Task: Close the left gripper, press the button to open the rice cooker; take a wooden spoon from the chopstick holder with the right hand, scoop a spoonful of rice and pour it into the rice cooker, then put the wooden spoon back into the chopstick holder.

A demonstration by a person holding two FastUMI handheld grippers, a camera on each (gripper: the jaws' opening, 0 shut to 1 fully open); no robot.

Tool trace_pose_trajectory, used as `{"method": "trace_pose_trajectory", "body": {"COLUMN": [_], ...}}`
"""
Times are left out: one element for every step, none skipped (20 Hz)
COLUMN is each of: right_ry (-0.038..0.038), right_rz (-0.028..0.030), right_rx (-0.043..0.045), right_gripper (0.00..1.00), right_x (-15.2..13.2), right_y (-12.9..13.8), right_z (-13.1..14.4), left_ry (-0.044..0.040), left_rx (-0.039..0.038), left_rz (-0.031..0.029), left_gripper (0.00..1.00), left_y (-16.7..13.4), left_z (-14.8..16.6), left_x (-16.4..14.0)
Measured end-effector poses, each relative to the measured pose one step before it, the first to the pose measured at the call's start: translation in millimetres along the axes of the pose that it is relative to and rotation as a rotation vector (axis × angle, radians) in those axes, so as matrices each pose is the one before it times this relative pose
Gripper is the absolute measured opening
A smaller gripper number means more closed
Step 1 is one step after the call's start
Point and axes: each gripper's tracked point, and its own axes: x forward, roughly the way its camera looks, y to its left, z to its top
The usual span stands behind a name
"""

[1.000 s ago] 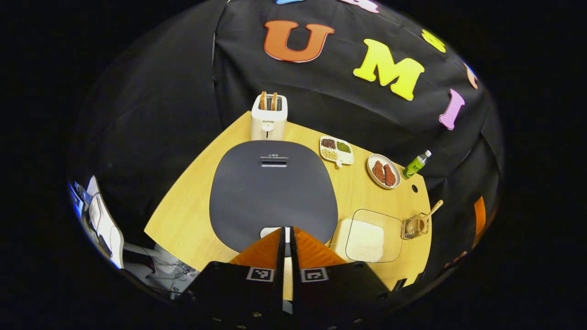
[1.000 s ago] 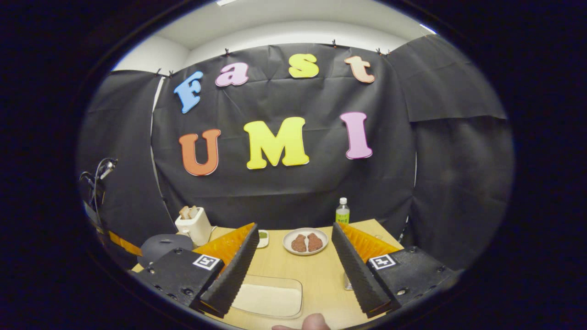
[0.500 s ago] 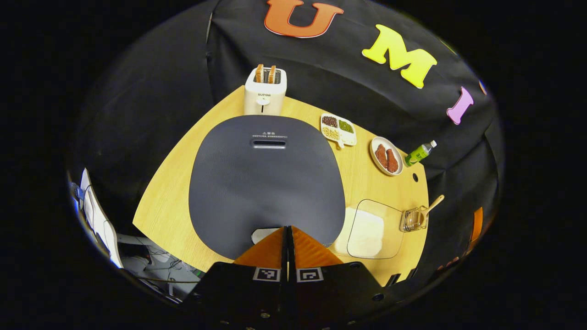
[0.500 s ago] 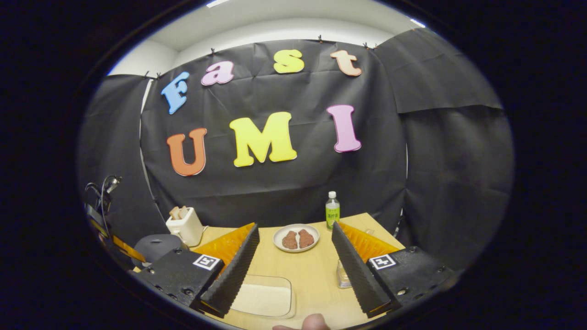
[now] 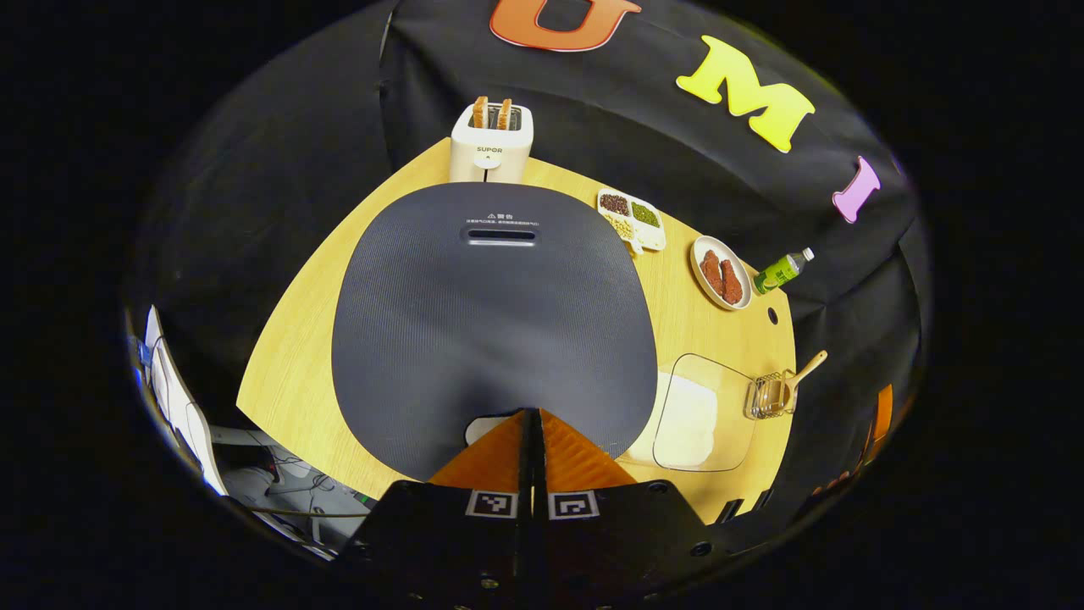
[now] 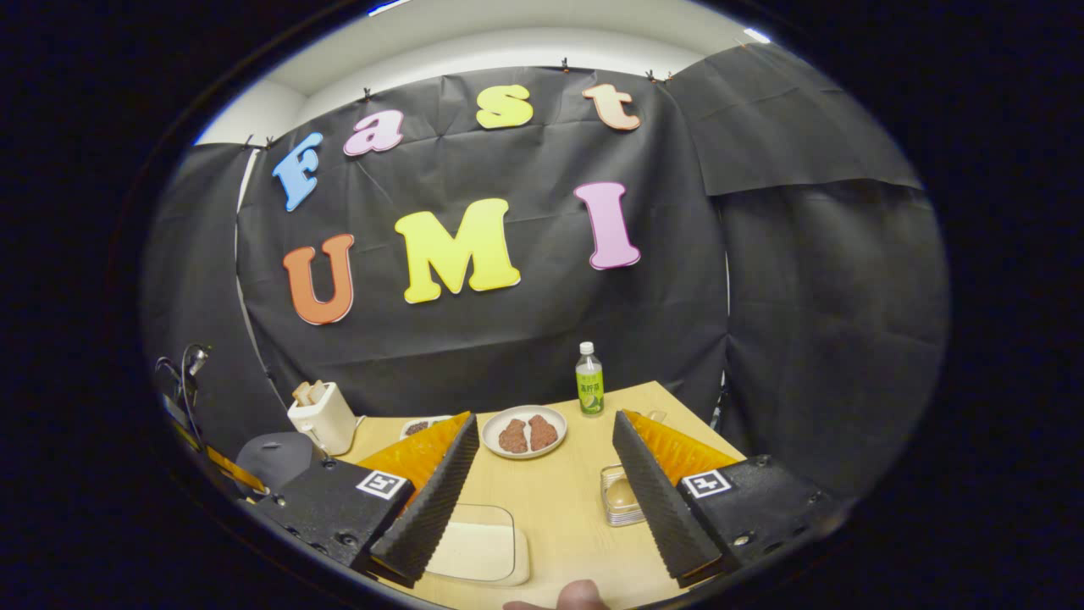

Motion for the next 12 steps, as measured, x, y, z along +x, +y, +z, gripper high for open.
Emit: {"method": "trace_pose_trajectory", "body": {"right_ry": [0.00068,0.00052,0.00036,-0.00159,-0.00100,0.00310,0.00043,-0.01011,-0.01095,-0.00766,-0.00525,-0.00536], "right_rz": [0.00096,-0.00013,0.00084,0.00262,0.00305,0.00493,0.00395,-0.00217,-0.00218,-0.00043,-0.00122,-0.00239], "right_rx": [0.00185,-0.00179,-0.00191,-0.00061,0.00009,-0.00339,-0.00852,-0.00946,-0.00638,-0.00461,-0.00584,-0.00557], "right_gripper": [1.00,1.00,1.00,1.00,1.00,1.00,1.00,1.00,1.00,1.00,1.00,1.00], "right_x": [-0.38,-0.12,0.50,-0.05,0.33,-0.47,-0.65,-0.82,-0.11,-0.49,0.01,-0.70], "right_y": [0.89,0.27,0.76,-0.08,1.05,1.29,0.43,-1.53,-2.25,-0.99,-0.01,-1.01], "right_z": [-0.46,0.39,0.17,1.39,1.00,1.29,0.97,5.49,5.45,4.67,2.12,2.44], "left_ry": [-0.01020,-0.01463,-0.00369,-0.00109,-0.00009,-0.00363,-0.01448,-0.02480,-0.01868,-0.05031,-0.04874,-0.05778], "left_rx": [0.00839,0.00056,-0.01088,-0.01023,-0.01120,-0.01112,0.00190,0.02676,0.02804,0.02937,0.02324,0.01091], "left_rz": [0.00385,0.00123,-0.00550,-0.01206,-0.01035,-0.00317,-0.00007,0.00025,-0.00005,0.00654,0.00098,-0.00159], "left_gripper": [0.00,0.00,0.00,0.00,0.00,0.00,0.00,0.00,0.00,0.00,0.00,0.00], "left_y": [0.99,0.48,-0.31,-0.35,-0.08,-0.41,-1.65,-2.74,-1.22,-2.04,-1.98,-2.03], "left_z": [-1.13,0.73,1.65,1.40,-1.73,0.67,2.71,3.19,-0.02,10.79,12.18,15.43], "left_x": [0.13,-0.94,-1.09,-0.41,-0.36,-2.32,-2.08,-4.06,-6.05,-10.46,-8.19,-8.74]}}
